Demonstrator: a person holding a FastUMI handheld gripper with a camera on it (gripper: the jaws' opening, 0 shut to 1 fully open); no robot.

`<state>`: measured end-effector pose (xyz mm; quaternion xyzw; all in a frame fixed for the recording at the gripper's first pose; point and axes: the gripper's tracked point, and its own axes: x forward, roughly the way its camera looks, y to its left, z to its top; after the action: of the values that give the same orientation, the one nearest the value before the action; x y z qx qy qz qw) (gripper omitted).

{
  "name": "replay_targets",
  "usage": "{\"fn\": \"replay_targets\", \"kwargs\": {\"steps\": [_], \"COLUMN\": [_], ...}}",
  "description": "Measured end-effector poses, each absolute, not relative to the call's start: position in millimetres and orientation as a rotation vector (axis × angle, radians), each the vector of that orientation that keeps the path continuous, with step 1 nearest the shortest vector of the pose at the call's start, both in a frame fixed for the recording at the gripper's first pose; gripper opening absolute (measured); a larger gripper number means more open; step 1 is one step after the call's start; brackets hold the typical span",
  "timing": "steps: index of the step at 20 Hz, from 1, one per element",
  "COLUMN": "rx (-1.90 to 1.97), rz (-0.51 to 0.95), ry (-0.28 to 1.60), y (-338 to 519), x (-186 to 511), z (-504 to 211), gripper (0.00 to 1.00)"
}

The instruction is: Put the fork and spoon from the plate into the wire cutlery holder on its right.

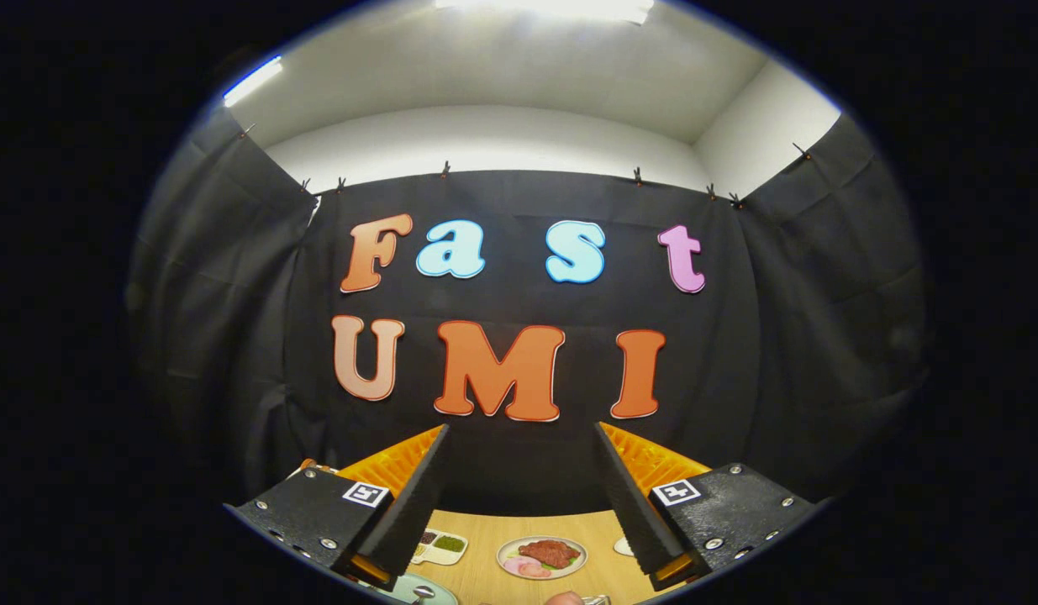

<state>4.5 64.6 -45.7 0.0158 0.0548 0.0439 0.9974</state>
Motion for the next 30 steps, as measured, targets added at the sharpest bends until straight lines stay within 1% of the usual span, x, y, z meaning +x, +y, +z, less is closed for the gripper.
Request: {"fn": "replay_targets", "kwargs": {"steps": [4,9,13,19,23,26,30], "rx": [0.051,0.059,0.092,0.11,0.067,0.081,0.066], "rz": [0.166,0.275,0.312,0.322,0.308,0.294,0.271], "ry": [0.263,0.55,0.829,1.225,1.445,1.553,1.642], "y": [105,158,188,216,222,229,234], "x": [-1,-24,-51,-107,-139,-151,-155], "z": [-94,-178,-248,-344,-394,-420,-448], "gripper": [0.98,0.98,0.97,0.95,0.89,0.85,0.76]}}
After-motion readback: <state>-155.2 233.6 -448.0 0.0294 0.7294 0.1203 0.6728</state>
